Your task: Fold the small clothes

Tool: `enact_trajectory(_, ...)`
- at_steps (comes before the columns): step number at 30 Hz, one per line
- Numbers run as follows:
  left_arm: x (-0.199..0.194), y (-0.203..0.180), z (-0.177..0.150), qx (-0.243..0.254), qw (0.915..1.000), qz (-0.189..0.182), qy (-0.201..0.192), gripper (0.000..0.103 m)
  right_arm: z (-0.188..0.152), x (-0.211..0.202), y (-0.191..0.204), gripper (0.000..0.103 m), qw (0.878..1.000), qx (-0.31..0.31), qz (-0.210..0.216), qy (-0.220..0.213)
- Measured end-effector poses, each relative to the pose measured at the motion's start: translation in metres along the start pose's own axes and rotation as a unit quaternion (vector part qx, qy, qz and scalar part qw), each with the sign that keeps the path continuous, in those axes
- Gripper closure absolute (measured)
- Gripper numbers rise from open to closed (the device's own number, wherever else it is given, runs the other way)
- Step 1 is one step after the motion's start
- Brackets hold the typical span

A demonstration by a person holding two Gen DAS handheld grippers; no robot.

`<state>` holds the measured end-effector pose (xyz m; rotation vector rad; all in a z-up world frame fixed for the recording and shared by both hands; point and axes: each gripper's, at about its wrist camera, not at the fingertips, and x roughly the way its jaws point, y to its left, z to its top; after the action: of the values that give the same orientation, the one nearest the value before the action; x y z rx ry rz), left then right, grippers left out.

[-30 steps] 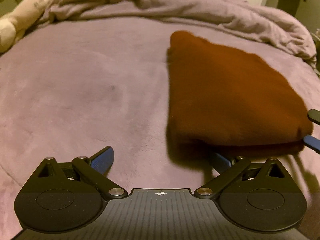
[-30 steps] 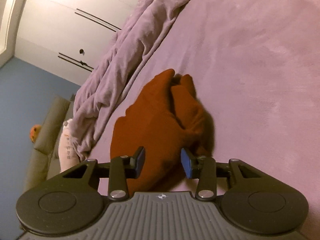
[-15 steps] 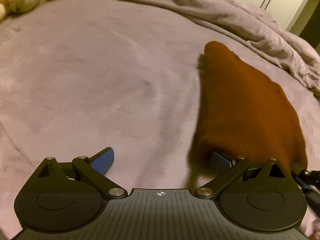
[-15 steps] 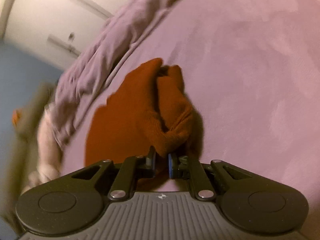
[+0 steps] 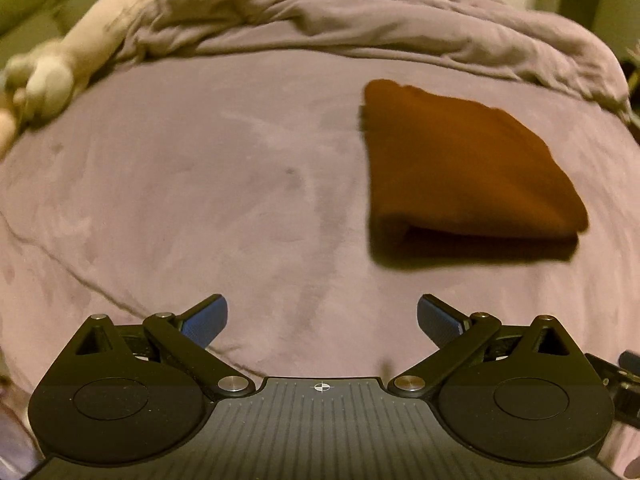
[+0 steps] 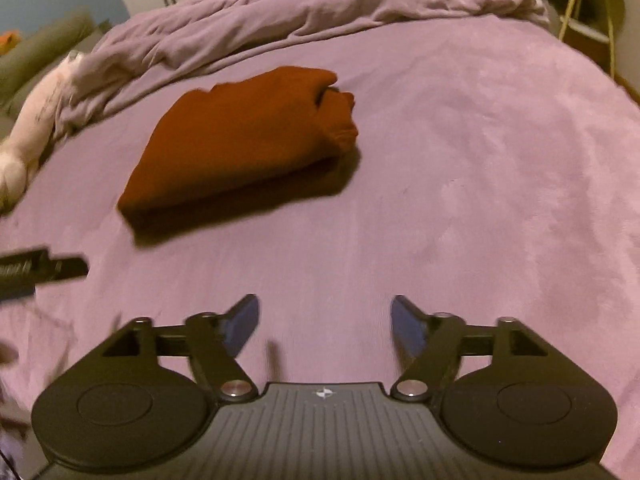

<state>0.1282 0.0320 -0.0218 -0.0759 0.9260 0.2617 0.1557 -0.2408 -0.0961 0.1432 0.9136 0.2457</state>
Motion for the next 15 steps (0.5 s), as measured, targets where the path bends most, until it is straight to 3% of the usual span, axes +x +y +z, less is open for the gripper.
enact_trajectory(2, -0.009, -0.007, 0.002, 0.014, 0.9999, -0.007, -0.005, 0.000, -0.002, -0.013, 0.005, 0.020, 1.000, -0.013, 0.000, 0.004)
enact_trajectory(4, -0.016, -0.013, 0.007, 0.021, 0.9996, -0.016, -0.011, 0.000, 0.004, -0.024, 0.012, 0.005, 1.000, -0.026, 0.001, 0.005)
enact_trajectory(5, -0.021, -0.015, 0.010, 0.026, 0.9994, -0.018, -0.014, 0.000, 0.008, -0.029, 0.017, 0.004, 0.999, -0.038, -0.003, 0.001)
enact_trajectory(8, -0.029, -0.022, 0.018, 0.043, 0.9988, -0.008, -0.022, 0.000, 0.020, -0.039, 0.033, 0.004, 0.997, -0.077, -0.012, -0.012)
enact_trajectory(12, -0.033, -0.029, 0.024, 0.066, 0.9976, 0.007, -0.019, 0.000, 0.035, -0.040, 0.044, 0.004, 0.996, -0.079, -0.029, -0.014)
enact_trajectory(15, -0.035, -0.028, 0.026, 0.056, 0.9983, 0.007, -0.015, 0.000, 0.046, -0.034, 0.052, 0.004, 0.995, -0.081, -0.051, 0.013)
